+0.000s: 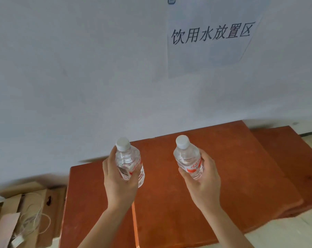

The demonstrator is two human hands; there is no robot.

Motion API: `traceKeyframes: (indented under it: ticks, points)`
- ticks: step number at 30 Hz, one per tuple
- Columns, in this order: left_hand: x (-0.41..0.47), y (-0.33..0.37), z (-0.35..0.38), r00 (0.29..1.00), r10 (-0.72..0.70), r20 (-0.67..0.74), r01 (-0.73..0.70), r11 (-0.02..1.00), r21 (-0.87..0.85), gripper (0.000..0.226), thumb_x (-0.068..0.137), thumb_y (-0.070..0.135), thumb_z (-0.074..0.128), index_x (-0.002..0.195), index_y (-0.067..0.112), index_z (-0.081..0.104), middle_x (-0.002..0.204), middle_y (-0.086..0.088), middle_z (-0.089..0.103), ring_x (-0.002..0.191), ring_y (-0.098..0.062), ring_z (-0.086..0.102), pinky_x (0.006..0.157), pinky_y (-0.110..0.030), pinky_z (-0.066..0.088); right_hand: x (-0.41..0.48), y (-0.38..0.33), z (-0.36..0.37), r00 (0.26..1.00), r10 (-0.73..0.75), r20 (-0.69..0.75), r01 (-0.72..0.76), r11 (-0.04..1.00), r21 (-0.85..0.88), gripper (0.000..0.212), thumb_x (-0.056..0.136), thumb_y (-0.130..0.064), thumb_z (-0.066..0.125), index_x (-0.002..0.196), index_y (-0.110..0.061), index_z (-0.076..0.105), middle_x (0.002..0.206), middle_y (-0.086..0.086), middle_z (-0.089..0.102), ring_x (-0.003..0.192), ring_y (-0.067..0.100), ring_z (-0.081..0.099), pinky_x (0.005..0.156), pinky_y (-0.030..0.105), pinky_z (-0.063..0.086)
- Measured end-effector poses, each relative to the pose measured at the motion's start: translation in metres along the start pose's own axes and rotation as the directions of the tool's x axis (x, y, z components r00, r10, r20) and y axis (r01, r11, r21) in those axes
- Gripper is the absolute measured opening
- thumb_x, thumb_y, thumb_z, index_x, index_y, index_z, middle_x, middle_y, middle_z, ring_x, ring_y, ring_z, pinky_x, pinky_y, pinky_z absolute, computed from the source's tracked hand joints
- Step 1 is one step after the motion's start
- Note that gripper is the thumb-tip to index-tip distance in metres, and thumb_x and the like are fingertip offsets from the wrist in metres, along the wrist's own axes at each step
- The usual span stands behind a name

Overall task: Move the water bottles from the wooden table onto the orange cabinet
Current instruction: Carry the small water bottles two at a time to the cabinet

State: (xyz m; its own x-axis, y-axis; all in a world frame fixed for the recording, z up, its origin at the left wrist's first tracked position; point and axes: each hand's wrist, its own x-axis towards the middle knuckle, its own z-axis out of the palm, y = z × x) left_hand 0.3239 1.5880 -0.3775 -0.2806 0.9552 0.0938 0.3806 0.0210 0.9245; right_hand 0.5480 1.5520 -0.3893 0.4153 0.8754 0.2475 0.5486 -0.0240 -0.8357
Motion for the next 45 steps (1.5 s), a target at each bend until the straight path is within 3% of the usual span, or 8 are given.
traceKeyframes:
  ticks: [8,11,17,22,28,32,38,45]
  points:
    - [0.069,-0.05,0.082,0.994,-0.081,0.074,0.071,0.989,0.126,0.082,0.074,0.02,0.087,0.142,0.022,0.041,0.132,0.005,0.048,0.112,-0.012,0.051,0.092,-0.034,0.05,0.076,0.073,0.085,0.972,0.179,0.155,-0.18,0.984,-0.008,0.073,0.076,-0.048,0.086,0.131,-0.027,0.044,0.118,-0.015,0.063,0.099,0.002,0.067,0.081,0.01,0.053]
    - [0.096,-0.06,0.107,0.989,-0.094,0.11,0.075,0.983,0.165,0.08,0.075,0.021,0.086,0.141,0.022,0.039,0.134,0.002,0.049,0.111,-0.016,0.054,0.09,-0.037,0.05,0.102,0.094,0.109,0.961,0.224,0.164,-0.218,0.974,-0.057,0.08,0.075,-0.048,0.087,0.134,-0.018,0.042,0.117,-0.008,0.065,0.099,0.013,0.069,0.081,0.024,0.056]
    - [0.12,-0.082,0.136,0.986,-0.09,0.14,0.061,0.979,0.197,0.077,0.079,0.022,0.082,0.14,0.02,0.035,0.133,-0.001,0.048,0.111,-0.02,0.055,0.09,-0.043,0.051,0.13,0.113,0.14,0.948,0.228,0.22,-0.215,0.973,-0.081,0.076,0.08,-0.036,0.086,0.135,-0.011,0.041,0.112,-0.011,0.054,0.104,0.02,0.066,0.083,0.027,0.053]
    - [0.124,-0.101,0.149,0.978,-0.132,0.159,0.096,0.971,0.219,0.076,0.08,0.017,0.08,0.14,0.021,0.033,0.133,0.001,0.048,0.113,-0.017,0.052,0.088,-0.033,0.043,0.139,0.128,0.159,0.939,0.212,0.27,-0.204,0.977,-0.06,0.073,0.082,-0.032,0.085,0.136,-0.012,0.04,0.122,-0.002,0.062,0.108,0.021,0.066,0.085,0.027,0.053]
    - [0.112,-0.117,0.148,0.969,-0.148,0.199,0.083,0.949,0.303,0.078,0.08,0.031,0.082,0.139,0.033,0.031,0.133,0.006,0.053,0.114,-0.018,0.059,0.089,-0.038,0.054,0.132,0.143,0.165,0.92,0.161,0.358,-0.159,0.987,-0.035,0.072,0.086,-0.029,0.081,0.141,-0.025,0.035,0.135,-0.005,0.057,0.119,0.013,0.06,0.093,0.023,0.054]
    - [0.117,-0.103,0.139,0.954,-0.161,0.253,0.057,0.925,0.375,0.071,0.088,0.039,0.073,0.146,0.023,0.035,0.14,0.002,0.052,0.117,-0.022,0.06,0.085,-0.033,0.049,0.134,0.136,0.158,0.913,0.173,0.369,-0.132,0.982,-0.133,0.077,0.088,-0.035,0.078,0.149,-0.023,0.034,0.145,-0.004,0.052,0.129,0.016,0.056,0.099,0.026,0.049]
    - [0.126,-0.034,0.099,0.943,-0.047,0.329,-0.119,0.877,0.465,0.061,0.099,0.05,0.049,0.152,0.026,0.032,0.156,0.004,0.037,0.131,-0.021,0.051,0.098,-0.036,0.048,0.157,0.074,0.118,0.933,-0.032,0.359,0.153,0.937,-0.314,0.07,0.097,-0.018,0.062,0.157,-0.013,0.026,0.159,0.01,0.038,0.141,0.027,0.047,0.105,0.035,0.048]
    - [0.152,0.135,-0.034,0.923,0.371,0.104,-0.371,0.779,0.505,0.063,0.098,0.053,0.033,0.146,0.014,0.045,0.153,-0.007,0.043,0.14,-0.028,0.041,0.108,-0.05,0.043,0.208,-0.115,0.037,0.866,-0.45,0.22,0.489,0.854,-0.178,0.053,0.105,-0.031,0.047,0.152,-0.008,0.035,0.154,0.017,0.041,0.139,0.033,0.046,0.106,0.048,0.048]
